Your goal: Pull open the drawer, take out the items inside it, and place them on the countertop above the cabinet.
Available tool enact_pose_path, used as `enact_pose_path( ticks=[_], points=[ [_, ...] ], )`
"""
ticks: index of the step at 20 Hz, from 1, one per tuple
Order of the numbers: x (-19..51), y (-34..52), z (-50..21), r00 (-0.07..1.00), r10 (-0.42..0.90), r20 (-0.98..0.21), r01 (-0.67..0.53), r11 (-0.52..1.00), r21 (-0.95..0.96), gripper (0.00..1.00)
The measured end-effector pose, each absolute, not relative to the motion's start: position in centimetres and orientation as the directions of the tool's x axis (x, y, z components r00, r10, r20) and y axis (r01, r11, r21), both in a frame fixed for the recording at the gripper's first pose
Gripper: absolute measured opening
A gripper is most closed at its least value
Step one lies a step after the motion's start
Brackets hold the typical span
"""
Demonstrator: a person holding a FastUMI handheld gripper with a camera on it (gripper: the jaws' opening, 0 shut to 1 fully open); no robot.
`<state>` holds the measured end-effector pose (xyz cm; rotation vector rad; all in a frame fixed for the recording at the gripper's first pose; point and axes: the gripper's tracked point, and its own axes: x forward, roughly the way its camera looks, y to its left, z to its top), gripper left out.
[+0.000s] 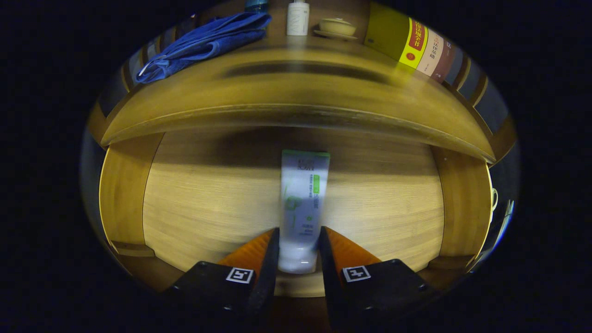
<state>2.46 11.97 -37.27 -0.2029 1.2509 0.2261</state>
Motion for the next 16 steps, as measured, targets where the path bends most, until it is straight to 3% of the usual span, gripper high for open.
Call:
enact_pose_path(
  ticks=[5, 10, 11, 16],
  points=[
    [0.0, 11.7, -34.6, 0.336, 0.054, -0.940, -0.278, 0.960, -0.044, 0.47],
    [-3.5, 11.7, -28.7, 0.363, 0.112, -0.925, -0.311, 0.950, -0.007, 0.47],
    [-1.0, 12.7, -31.2, 0.366, 0.120, -0.923, -0.318, 0.948, -0.002, 0.47],
    [-3.7, 11.6, -24.1, 0.382, 0.142, -0.913, -0.337, 0.941, 0.006, 0.47]
  ],
)
